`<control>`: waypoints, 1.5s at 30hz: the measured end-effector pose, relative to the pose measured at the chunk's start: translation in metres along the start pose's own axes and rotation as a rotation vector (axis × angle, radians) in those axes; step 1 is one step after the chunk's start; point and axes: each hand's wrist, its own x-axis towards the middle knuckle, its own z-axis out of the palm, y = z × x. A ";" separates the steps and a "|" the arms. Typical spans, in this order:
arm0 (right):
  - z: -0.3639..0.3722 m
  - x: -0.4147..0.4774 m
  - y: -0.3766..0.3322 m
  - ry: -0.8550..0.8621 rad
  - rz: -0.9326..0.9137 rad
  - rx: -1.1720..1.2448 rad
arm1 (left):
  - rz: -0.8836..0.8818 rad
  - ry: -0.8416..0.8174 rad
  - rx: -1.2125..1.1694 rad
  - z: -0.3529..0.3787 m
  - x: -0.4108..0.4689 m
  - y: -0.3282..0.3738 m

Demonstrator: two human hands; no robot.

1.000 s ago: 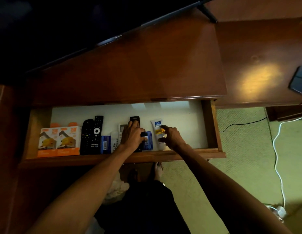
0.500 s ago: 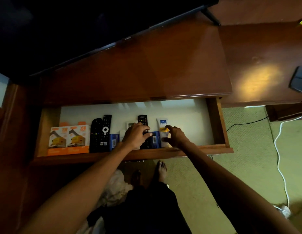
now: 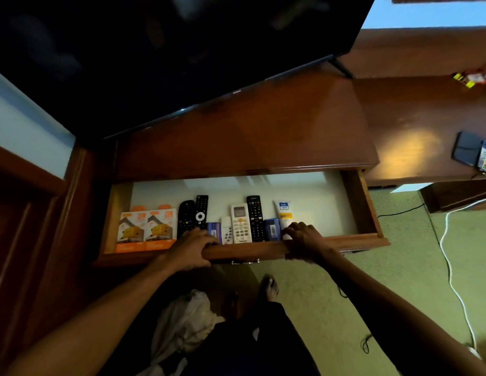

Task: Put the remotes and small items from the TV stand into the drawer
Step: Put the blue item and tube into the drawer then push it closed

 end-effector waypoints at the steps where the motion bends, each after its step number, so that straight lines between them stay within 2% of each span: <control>1: -0.002 0.000 0.000 0.002 -0.012 -0.046 | 0.010 0.010 0.018 -0.003 -0.001 -0.002; 5: -0.014 0.000 -0.002 0.028 -0.097 -0.254 | 0.095 0.031 0.108 -0.013 0.004 -0.007; 10: -0.031 0.009 0.003 0.117 -0.083 -0.323 | 0.083 0.123 0.047 -0.030 0.014 -0.017; 13: -0.041 0.022 0.006 0.246 -0.031 -0.286 | 0.059 0.210 0.067 -0.044 0.028 -0.023; 17: -0.065 0.044 0.012 0.323 0.059 -0.249 | 0.046 0.323 0.155 -0.063 0.049 -0.024; 22: -0.097 0.079 0.014 0.286 0.154 -0.189 | 0.031 0.370 0.239 -0.091 0.079 -0.031; 30: -0.116 0.118 0.021 0.283 0.152 -0.112 | -0.099 0.392 0.286 -0.117 0.119 -0.045; 36: -0.120 0.130 0.024 0.416 0.168 -0.111 | -0.146 0.417 0.236 -0.116 0.127 -0.040; 41: -0.119 0.132 0.028 0.481 0.154 -0.098 | -0.114 0.483 0.129 -0.114 0.126 -0.037; 43: -0.130 0.127 0.027 0.424 0.148 -0.026 | -0.111 0.473 0.011 -0.126 0.120 -0.030; 45: -0.134 0.121 0.026 0.352 0.107 0.047 | -0.131 0.413 -0.232 -0.145 0.109 -0.024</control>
